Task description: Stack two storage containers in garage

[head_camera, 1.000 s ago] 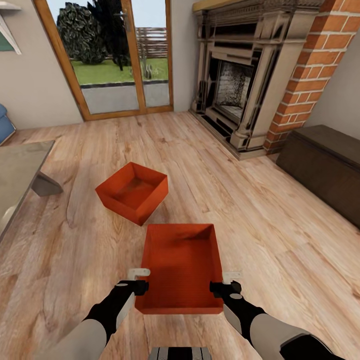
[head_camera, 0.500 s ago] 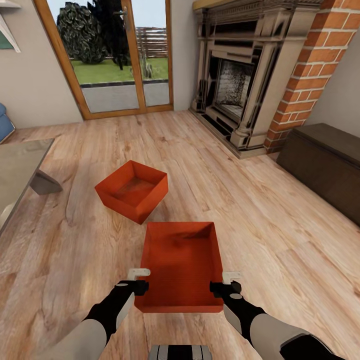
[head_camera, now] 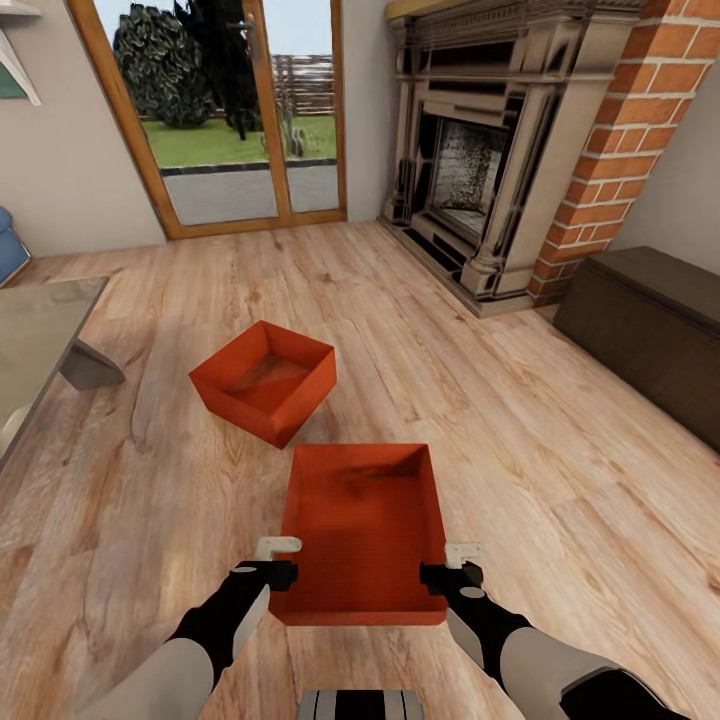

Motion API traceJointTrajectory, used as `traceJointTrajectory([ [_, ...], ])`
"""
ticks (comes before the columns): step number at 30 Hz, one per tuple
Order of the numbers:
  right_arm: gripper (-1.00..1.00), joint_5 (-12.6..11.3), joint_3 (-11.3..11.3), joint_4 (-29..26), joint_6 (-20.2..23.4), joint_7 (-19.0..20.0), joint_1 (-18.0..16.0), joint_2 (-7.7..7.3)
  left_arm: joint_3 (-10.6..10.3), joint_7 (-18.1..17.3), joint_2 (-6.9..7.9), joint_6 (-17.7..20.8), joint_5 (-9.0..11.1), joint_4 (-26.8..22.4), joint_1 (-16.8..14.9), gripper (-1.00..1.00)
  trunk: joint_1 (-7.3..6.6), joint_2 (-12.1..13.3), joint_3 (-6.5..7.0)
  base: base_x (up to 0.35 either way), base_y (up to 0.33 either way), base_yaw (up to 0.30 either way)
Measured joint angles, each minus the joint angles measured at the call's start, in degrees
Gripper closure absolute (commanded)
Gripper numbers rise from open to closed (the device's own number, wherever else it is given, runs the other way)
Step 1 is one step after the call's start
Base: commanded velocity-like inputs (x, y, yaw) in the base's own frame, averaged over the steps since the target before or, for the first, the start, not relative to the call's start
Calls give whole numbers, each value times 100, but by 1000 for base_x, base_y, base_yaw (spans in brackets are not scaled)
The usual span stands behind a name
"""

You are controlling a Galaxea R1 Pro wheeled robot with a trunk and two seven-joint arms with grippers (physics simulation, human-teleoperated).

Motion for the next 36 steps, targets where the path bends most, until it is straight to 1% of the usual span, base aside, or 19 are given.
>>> traceJointTrajectory([
  [11, -100, -1, 0, -2, -1, -3, 0, -1, 1, 13, -7, -26, -5, 6, 1, -100, 0, 0, 0, 0, 0, 0],
  [12, 100, 1, 0, -2, -1, 0, 0, -1, 1, 12, -6, -26, -4, 6, 1, 100, 0, 0, 0, 0, 0, 0],
  [15, 100, 10, 3, 0, 6, 10, 0, -3, 8, 14, -2, -8, 8, 9, 1, 100, 0, 0, 0, 0, 0, 0],
  [16, 100, 12, 5, -1, 4, 12, 0, -1, 6, 10, -2, -7, 33, 8, 2, 100, 0, 0, 0, 0, 0, 0],
  [17, 100, 25, 70, -4, 16, 34, 2, 4, -5, -13, -7, -14, 103, 11, 1, 100, 0, 0, 0, 0, 0, 0],
  [25, 100, 31, 33, -5, 15, 6, 0, 6, -10, -2, -25, -20, 40, 17, 2, 100, 0, 0, 0, 0, 0, 0],
  [36, 100, 29, 24, -5, 13, 3, -1, 6, -6, 6, -29, -57, 59, 31, 2, 100, 0, 0, 0, 0, 0, 0],
])
